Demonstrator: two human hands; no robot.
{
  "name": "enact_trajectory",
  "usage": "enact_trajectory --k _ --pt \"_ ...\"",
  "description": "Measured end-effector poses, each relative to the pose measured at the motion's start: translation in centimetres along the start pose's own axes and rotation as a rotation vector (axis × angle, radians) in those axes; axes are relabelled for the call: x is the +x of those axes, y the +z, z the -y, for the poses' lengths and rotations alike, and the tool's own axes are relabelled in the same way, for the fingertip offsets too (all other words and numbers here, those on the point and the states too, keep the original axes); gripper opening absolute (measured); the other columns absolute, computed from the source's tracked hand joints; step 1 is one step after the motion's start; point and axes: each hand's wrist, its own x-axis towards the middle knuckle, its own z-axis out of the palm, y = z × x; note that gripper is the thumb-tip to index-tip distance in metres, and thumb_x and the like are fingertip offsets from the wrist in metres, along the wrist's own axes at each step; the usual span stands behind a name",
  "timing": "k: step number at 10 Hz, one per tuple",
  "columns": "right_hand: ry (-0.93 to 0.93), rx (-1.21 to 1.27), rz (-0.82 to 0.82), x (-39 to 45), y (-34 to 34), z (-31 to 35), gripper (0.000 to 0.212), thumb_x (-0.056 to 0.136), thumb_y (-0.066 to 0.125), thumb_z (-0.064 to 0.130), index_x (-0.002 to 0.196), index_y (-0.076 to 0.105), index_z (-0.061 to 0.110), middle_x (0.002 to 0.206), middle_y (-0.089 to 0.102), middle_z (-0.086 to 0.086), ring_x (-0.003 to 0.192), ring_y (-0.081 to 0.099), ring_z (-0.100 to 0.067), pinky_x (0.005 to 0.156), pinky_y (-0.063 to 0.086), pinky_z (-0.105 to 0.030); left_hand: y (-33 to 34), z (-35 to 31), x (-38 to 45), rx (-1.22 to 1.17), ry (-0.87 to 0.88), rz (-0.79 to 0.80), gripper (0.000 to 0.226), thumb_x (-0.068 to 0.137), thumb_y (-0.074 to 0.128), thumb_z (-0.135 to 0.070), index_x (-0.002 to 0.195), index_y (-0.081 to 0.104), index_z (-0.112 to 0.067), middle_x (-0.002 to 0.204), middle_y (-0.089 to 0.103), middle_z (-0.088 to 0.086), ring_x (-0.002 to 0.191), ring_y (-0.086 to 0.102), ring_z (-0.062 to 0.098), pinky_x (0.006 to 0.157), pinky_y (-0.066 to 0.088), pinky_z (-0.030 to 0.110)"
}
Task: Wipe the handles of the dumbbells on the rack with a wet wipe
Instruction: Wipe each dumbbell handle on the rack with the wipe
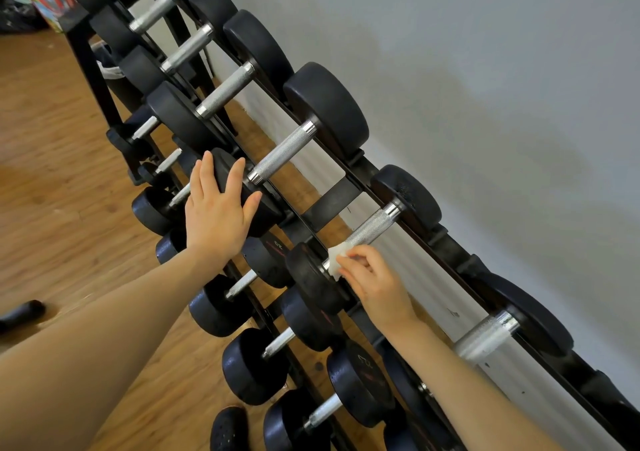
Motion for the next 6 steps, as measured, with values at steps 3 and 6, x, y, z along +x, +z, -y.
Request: enact_trajectory --k 3,6 --pt "-0.098 -0.079 -0.194 0.0 0.9 -1.3 0.030 0.084 0.070 0.017 0.113 0.067 0.010 0.107 0.062 -0.011 0.096 0.053 -0.020 0.075 0.048 -0.023 0.0 0.0 0.0 0.013 0.017 -0.002 0.062 0.101 0.040 -0.048 0.154 0.027 -0.019 0.161 0.009 0.024 0.148 0.005 0.041 0.111 0.032 0.059" --pt "0.027 0.089 -0.085 -0.4 1.3 -1.2 0.014 0.093 0.063 0.027 0.102 0.063 0.016 0.098 0.055 0.013 0.091 0.053 0.001 0.081 0.045 -0.011 0.2 0.2 0.1 0.018 0.025 -0.011 0.062 0.101 0.040 -0.048 0.154 0.027 -0.019 0.161 0.008 0.024 0.148 0.005 0.042 0.113 0.028 0.060"
